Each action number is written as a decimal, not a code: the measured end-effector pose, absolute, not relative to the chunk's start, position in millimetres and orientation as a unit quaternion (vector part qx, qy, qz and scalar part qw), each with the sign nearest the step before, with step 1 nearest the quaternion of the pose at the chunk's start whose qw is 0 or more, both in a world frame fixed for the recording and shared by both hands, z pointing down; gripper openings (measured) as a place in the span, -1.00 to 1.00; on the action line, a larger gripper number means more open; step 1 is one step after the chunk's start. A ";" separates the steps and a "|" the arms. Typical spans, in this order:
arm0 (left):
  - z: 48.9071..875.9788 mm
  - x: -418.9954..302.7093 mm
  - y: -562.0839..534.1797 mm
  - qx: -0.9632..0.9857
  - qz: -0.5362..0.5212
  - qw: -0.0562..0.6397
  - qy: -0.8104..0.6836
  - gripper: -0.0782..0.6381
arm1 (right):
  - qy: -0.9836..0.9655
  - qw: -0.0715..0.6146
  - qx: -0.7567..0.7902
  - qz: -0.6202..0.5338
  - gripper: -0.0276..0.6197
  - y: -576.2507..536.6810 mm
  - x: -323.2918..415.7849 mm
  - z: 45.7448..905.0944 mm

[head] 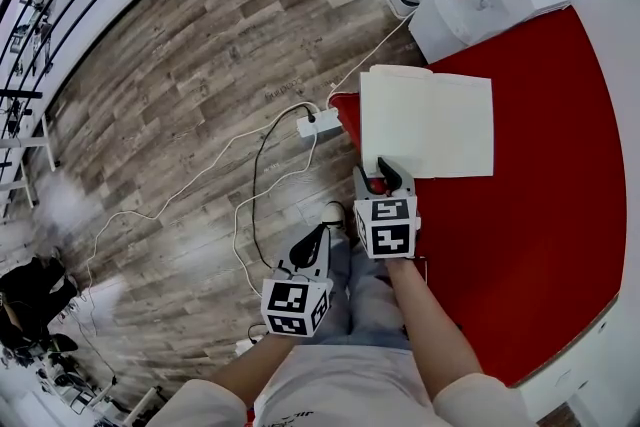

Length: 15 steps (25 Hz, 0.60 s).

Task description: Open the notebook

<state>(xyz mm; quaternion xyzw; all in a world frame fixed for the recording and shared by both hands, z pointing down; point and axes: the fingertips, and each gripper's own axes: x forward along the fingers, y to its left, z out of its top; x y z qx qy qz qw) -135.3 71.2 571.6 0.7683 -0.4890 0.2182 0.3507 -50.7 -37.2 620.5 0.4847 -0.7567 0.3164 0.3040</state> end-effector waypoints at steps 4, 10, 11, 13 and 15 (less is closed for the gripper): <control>570.2 -131.8 71.7 0.770 0.218 0.348 -0.489 -0.76 | -0.764 0.307 0.474 0.311 -0.46 -33.0 -50.3 620.0; 559.6 -130.5 70.4 0.775 0.215 0.338 -0.489 -0.76 | -0.777 0.298 0.461 0.308 -0.46 -22.6 -52.9 596.0; 557.1 -129.3 69.9 0.776 0.215 0.335 -0.489 -0.76 | -0.779 0.295 0.461 0.308 -0.46 -20.3 -52.4 591.1; 552.3 -125.8 68.3 0.780 0.213 0.329 -0.488 -0.76 | -0.781 0.289 0.460 0.307 -0.46 -15.2 -49.4 582.7; 545.7 -122.4 66.6 0.784 0.211 0.323 -0.487 -0.76 | -0.784 0.285 0.459 0.307 -0.46 -8.6 -45.4 574.7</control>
